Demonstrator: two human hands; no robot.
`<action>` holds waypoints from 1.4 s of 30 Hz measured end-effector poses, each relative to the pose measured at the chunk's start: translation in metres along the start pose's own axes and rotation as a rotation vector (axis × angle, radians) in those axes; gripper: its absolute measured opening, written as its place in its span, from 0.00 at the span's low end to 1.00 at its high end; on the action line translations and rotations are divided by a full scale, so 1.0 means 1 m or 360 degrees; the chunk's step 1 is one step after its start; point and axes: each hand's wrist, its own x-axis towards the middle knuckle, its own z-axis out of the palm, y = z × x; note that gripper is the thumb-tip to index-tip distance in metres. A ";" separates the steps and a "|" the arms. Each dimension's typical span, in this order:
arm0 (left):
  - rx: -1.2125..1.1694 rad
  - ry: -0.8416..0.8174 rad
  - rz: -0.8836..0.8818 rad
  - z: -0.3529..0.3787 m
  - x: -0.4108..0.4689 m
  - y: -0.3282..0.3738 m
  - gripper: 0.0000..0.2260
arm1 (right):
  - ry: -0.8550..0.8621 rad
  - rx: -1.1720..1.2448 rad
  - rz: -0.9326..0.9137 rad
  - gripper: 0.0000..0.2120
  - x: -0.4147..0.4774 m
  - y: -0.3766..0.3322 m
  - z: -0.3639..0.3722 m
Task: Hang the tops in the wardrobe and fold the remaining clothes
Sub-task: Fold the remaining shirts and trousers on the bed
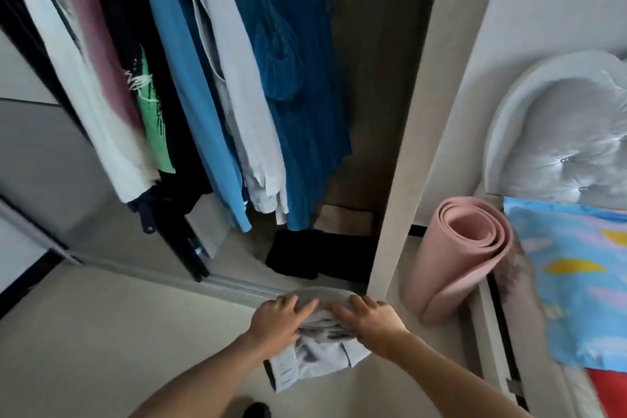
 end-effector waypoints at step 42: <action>0.0425 0.0623 -0.0149 0.407 0.328 -0.510 0.37 | 0.0389 -0.0321 0.0152 0.36 0.634 -0.041 0.386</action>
